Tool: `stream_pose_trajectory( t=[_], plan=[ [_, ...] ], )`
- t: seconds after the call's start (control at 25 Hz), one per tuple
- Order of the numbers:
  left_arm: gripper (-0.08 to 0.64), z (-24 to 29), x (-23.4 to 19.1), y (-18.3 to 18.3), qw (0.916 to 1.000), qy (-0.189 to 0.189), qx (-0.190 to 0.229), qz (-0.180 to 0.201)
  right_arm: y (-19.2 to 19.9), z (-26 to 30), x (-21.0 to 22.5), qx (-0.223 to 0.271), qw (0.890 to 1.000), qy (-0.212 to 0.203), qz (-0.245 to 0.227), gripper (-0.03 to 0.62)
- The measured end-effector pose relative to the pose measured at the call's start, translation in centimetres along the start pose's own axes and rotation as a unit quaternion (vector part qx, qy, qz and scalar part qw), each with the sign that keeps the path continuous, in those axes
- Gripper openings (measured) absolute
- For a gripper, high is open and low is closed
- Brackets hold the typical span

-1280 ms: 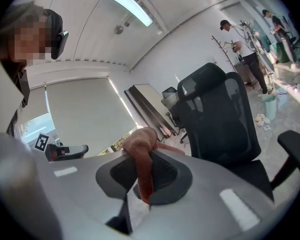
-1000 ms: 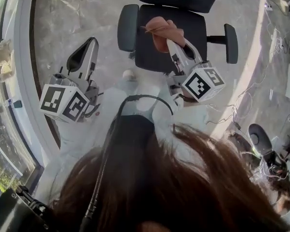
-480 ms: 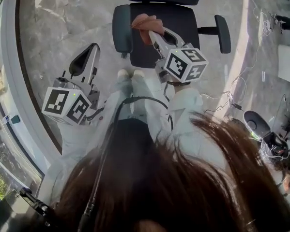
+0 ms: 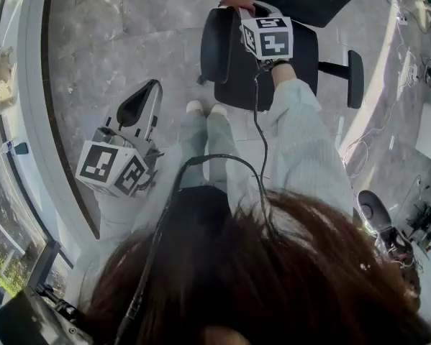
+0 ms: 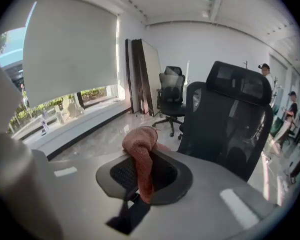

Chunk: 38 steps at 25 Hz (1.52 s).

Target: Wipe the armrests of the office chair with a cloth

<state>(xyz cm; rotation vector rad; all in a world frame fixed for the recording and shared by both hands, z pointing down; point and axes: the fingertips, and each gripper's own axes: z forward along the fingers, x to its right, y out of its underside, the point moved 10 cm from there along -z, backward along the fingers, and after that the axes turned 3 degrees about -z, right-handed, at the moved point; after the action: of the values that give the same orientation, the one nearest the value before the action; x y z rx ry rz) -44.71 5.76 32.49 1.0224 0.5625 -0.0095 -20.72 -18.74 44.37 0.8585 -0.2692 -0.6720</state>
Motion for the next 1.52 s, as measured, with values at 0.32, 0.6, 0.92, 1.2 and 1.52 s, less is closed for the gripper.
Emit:
stream_pose_trajectory(
  t=[0.32, 0.6, 0.92, 1.2, 1.52],
  plan=[
    [0.003, -0.3, -1.4, 1.0, 0.9996, -0.023, -0.004, -0.018, 2.8, 7.1, -4.5, -0.143, 0.979, -0.065, -0.133, 0.036],
    [0.003, 0.4, -0.7, 1.4, 0.9996, -0.016, -0.007, -0.024, 4.5, 5.0, -7.8, -0.163, 0.960, -0.118, -0.196, 0.035],
    [0.003, 1.3, 0.9, 1.5, 0.9996, -0.008, 0.005, -0.026, 9.2, -3.3, -12.3, -0.150, 0.955, -0.171, -0.191, 0.037],
    [0.003, 1.6, 1.4, 0.3, 0.9996, -0.004, 0.016, -0.022, 11.3, -6.4, -14.4, -0.144, 0.959, -0.192, -0.151, 0.037],
    [0.003, 1.6, 2.8, 1.6, 0.9995, -0.016, 0.008, -0.026, 11.6, -6.8, -12.6, -0.138, 0.956, -0.208, -0.152, 0.036]
  ],
)
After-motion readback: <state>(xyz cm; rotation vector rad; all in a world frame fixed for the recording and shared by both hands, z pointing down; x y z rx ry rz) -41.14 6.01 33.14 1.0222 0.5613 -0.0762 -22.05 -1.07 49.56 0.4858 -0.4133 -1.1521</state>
